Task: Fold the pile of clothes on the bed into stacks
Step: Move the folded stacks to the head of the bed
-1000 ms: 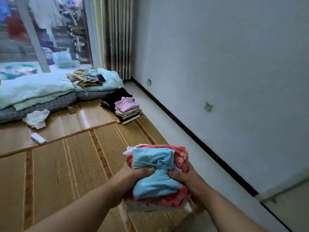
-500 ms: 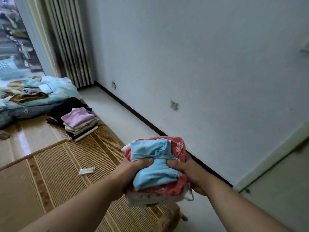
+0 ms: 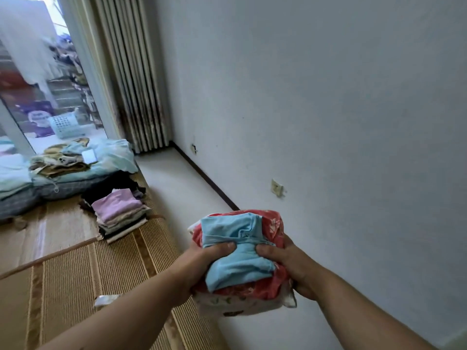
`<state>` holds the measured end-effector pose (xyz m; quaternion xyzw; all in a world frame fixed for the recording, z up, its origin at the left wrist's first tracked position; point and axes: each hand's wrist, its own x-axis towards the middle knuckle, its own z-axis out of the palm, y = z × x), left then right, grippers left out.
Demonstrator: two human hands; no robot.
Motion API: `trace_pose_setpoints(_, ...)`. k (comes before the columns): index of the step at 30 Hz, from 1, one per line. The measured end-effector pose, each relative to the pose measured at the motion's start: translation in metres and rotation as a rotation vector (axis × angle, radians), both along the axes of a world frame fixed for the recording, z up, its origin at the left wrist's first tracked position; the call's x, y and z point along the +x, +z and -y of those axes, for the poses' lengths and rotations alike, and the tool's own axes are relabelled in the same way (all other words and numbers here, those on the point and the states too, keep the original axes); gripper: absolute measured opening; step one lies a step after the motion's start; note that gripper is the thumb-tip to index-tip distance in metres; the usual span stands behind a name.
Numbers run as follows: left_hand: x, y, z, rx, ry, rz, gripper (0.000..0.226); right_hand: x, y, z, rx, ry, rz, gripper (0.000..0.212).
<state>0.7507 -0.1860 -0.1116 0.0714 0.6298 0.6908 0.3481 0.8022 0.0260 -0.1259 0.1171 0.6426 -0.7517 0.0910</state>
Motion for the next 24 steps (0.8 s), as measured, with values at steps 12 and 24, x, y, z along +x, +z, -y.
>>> trace_pose_setpoints(12, -0.013, 0.010, -0.137, 0.005, 0.369, -0.004, 0.068, -0.089, 0.029, -0.145, 0.058, 0.396, 0.028, 0.068)
trace_pose_setpoints(24, -0.044, -0.004, -0.107, -0.008, 0.620, 0.045, 0.054, -0.179, 0.001, -0.103, 0.058, 0.656, 0.067, 0.087)
